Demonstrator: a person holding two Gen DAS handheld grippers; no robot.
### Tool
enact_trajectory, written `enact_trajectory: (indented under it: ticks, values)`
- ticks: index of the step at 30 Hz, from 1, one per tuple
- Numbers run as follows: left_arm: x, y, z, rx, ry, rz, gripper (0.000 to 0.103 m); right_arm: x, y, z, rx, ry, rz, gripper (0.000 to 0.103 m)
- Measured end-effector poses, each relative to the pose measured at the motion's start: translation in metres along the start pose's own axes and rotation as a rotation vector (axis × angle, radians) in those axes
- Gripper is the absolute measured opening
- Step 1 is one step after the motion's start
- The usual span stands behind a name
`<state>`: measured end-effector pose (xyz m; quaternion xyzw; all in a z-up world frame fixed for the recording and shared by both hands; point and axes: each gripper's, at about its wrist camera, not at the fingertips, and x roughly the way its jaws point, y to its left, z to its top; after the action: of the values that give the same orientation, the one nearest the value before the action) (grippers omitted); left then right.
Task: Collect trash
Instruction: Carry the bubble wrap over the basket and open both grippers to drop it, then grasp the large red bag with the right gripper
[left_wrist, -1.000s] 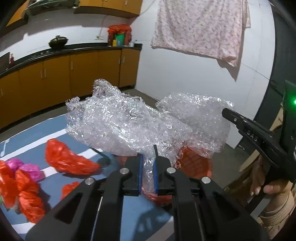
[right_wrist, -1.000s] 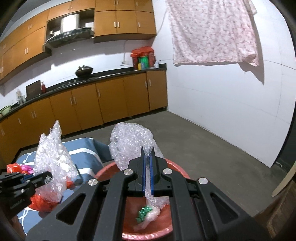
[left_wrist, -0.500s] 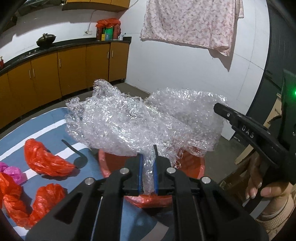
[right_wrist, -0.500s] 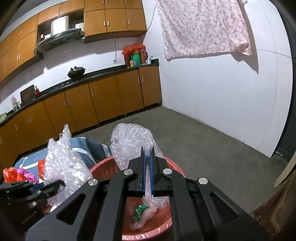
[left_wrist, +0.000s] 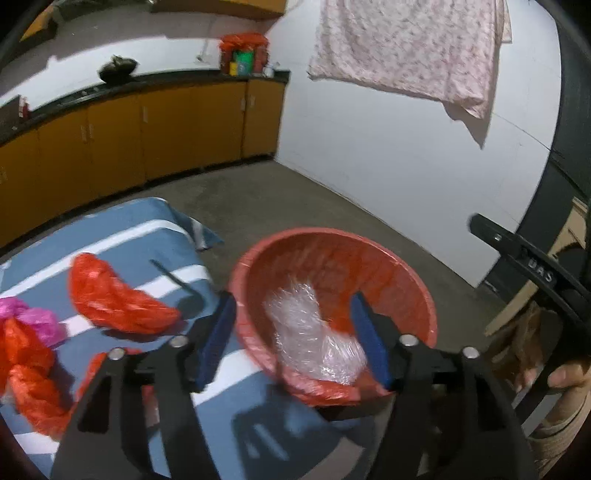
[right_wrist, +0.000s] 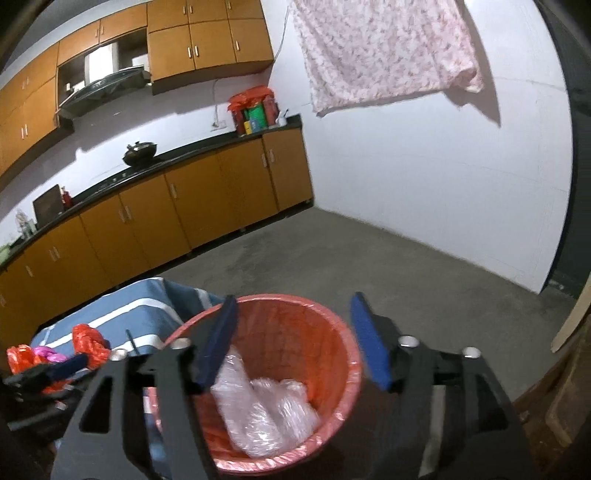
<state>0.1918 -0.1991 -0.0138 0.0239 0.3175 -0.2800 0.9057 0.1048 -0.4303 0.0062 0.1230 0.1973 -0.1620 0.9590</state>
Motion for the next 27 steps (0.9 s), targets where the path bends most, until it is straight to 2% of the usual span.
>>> enact_trajectory:
  ticks: [5,12,20,27]
  values:
    - [-0.036,0.022,-0.012,-0.022,-0.068,0.093,0.082,-0.012,0.014,-0.004,-0.061,-0.029,-0.008,0.088]
    - [-0.089,0.061,-0.04,-0.051,-0.125,0.289,0.091,-0.024,0.067,-0.018,-0.152,-0.029,0.074,0.096]
    - [-0.141,0.132,-0.088,-0.124,-0.123,0.521,0.096,-0.025,0.147,-0.045,-0.241,0.054,0.203,0.098]
    - [-0.177,0.186,-0.118,-0.27,-0.126,0.628,0.098,-0.018,0.205,-0.079,-0.236,0.155,0.297,0.098]
